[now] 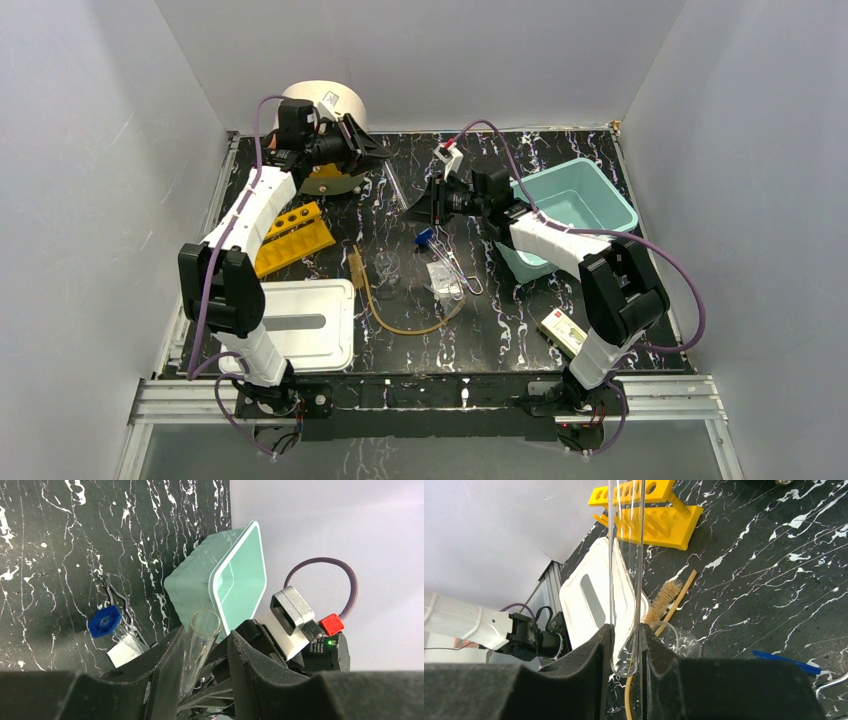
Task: Organize the chemistry lab equipment
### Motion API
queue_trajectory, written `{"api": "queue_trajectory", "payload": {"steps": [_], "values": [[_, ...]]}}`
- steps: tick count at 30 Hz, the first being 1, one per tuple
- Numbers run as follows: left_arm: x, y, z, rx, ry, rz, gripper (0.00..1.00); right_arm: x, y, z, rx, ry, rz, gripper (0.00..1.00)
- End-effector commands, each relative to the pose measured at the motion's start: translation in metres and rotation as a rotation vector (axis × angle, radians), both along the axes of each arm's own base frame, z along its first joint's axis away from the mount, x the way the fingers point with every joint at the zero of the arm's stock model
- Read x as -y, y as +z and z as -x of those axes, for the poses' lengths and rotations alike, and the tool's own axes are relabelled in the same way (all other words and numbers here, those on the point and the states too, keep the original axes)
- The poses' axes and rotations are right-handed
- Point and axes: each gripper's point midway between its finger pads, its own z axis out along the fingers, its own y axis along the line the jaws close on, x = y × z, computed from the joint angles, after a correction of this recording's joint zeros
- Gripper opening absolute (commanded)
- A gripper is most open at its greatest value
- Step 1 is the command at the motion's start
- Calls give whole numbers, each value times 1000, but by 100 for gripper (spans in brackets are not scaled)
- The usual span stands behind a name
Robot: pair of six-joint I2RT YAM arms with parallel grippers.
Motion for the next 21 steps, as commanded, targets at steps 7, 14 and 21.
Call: {"api": "queue_trajectory", "payload": {"steps": [7, 14, 21], "values": [[-2, 18, 13, 45, -60, -15, 34, -2, 27, -6, 128, 31, -7, 23], [1, 8, 11, 23, -83, -12, 39, -3, 28, -4, 132, 53, -7, 23], [5, 9, 14, 31, -128, 3, 28, -2, 26, -8, 160, 58, 28, 23]]}}
